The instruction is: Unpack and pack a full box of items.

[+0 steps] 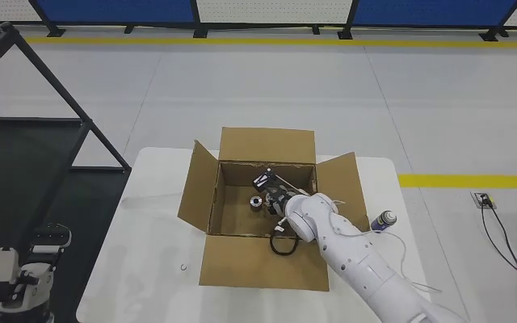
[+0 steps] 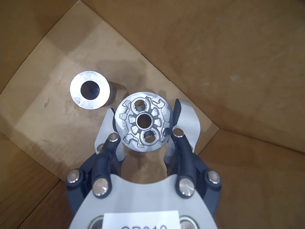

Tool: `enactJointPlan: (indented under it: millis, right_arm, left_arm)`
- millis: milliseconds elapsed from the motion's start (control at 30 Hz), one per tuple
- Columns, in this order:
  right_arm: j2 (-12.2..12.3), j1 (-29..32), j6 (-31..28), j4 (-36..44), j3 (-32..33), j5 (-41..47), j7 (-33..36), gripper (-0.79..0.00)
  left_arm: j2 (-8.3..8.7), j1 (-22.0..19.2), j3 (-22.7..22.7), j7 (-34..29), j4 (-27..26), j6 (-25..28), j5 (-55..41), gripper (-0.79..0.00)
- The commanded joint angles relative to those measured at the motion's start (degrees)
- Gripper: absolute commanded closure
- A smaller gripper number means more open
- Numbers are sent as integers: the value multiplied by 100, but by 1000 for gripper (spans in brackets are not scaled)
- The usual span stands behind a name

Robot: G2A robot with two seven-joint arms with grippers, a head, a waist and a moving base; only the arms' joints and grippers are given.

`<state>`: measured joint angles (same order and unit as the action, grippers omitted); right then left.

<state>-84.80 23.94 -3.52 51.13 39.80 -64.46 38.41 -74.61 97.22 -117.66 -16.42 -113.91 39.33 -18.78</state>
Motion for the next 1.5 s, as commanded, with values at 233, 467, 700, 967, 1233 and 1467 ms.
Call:
enactJointPlan:
  millis: [233, 467, 700, 967, 1233, 1467]
  right_arm:
    - [16, 136, -30, 119, 173, -176, -56, -785]
    - [224, 628, -51, 965, 607, -516, -268, -785]
    - [666, 1956, -212, 3213, 1533, -1361, -372, -785]
    - [1040, 3906, -6, 5698, 3015, -2154, -882, -785]
    - [1201, 5659, 286, 6736, 4941, -1483, -1965, -785]
    - [1250, 6487, -21, 6525, 6128, -573, -2318, -785]
  left_arm:
    - [0, 0, 0, 0, 0, 0, 0, -785]
    - [0, 0, 0, 0, 0, 0, 0, -785]
    - [0, 0, 0, 0, 0, 0, 0, -785]
    - [0, 0, 0, 0, 0, 0, 0, -785]
    - [0, 0, 0, 0, 0, 0, 0, -785]
    - [0, 0, 0, 0, 0, 0, 0, -785]
